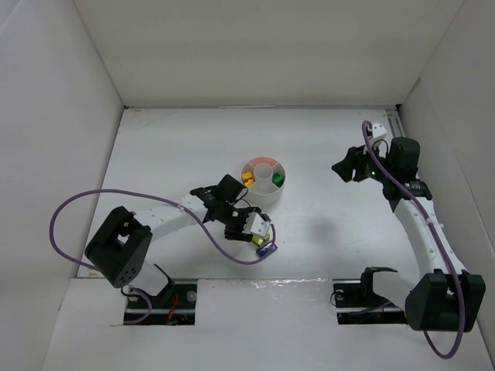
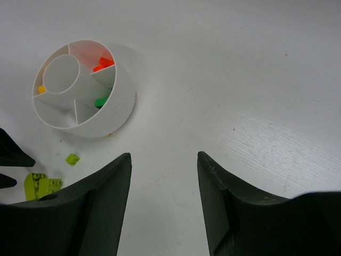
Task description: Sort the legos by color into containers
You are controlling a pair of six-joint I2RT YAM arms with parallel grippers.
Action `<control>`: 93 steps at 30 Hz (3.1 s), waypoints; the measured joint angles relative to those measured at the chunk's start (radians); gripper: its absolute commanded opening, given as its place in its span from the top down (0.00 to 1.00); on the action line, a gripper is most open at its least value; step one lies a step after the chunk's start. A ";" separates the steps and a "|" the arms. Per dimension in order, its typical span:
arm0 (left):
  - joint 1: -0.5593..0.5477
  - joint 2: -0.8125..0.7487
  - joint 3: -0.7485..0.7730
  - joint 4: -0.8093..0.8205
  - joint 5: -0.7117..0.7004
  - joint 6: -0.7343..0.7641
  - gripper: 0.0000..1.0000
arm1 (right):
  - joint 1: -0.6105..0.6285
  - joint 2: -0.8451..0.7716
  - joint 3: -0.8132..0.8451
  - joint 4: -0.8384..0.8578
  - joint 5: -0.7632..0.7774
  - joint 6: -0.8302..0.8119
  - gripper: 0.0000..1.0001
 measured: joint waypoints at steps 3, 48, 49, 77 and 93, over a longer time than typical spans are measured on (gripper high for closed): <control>-0.007 0.021 0.025 -0.002 -0.007 0.019 0.53 | 0.000 0.013 0.000 0.000 -0.006 0.005 0.42; -0.083 0.059 0.619 -0.503 -0.254 -0.144 0.88 | -0.001 0.005 0.014 -0.005 -0.052 0.015 0.43; -0.082 0.062 0.666 -0.547 -0.274 -0.143 0.88 | -0.001 0.003 0.014 -0.005 -0.053 0.020 0.43; -0.069 0.365 0.994 -0.755 -0.600 -0.109 0.85 | -0.008 -0.024 0.002 0.019 -0.073 0.069 0.43; -0.068 0.467 1.071 -0.762 -0.600 -0.093 0.79 | -0.007 -0.024 0.000 0.030 -0.072 0.069 0.43</control>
